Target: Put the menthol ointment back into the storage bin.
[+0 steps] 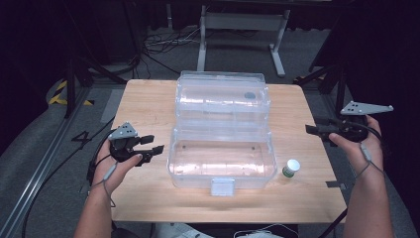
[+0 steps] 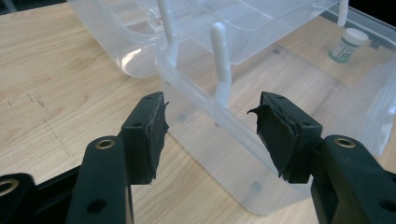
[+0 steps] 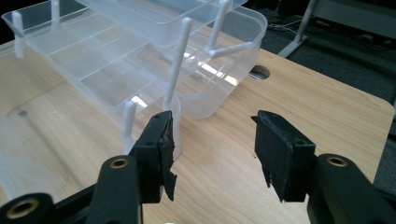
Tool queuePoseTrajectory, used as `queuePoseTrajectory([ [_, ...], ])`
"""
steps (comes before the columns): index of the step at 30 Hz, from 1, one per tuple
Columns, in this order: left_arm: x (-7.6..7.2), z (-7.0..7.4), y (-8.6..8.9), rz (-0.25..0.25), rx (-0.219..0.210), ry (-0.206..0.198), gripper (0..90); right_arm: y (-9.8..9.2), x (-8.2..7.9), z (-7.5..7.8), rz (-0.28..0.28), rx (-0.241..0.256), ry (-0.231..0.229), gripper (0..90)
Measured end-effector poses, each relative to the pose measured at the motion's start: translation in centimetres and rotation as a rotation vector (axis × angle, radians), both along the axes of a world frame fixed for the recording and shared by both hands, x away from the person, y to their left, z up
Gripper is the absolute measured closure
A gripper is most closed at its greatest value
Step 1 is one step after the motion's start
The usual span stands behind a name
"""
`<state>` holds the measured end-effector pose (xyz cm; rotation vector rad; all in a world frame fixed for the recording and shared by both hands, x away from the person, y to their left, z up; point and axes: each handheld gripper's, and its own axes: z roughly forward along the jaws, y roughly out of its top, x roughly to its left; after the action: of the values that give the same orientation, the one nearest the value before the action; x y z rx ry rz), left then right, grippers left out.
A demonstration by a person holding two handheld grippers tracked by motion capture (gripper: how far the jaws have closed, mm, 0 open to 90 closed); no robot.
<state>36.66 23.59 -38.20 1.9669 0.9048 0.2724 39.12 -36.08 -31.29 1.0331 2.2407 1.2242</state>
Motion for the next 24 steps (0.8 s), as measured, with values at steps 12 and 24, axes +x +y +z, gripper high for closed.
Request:
queuePoseTrajectory([
  [12, 0.1, -0.3, 0.2, 0.010, 0.013, 0.017, 42.7, 1.1, 0.1, -0.9, 0.146, -0.116, 0.118, 52.0],
  [24, 0.2, -0.7, 0.3, 0.009, 0.026, 0.035, 42.4, 2.3, 0.7, -2.4, 0.240, -0.225, 0.218, 50.9],
])
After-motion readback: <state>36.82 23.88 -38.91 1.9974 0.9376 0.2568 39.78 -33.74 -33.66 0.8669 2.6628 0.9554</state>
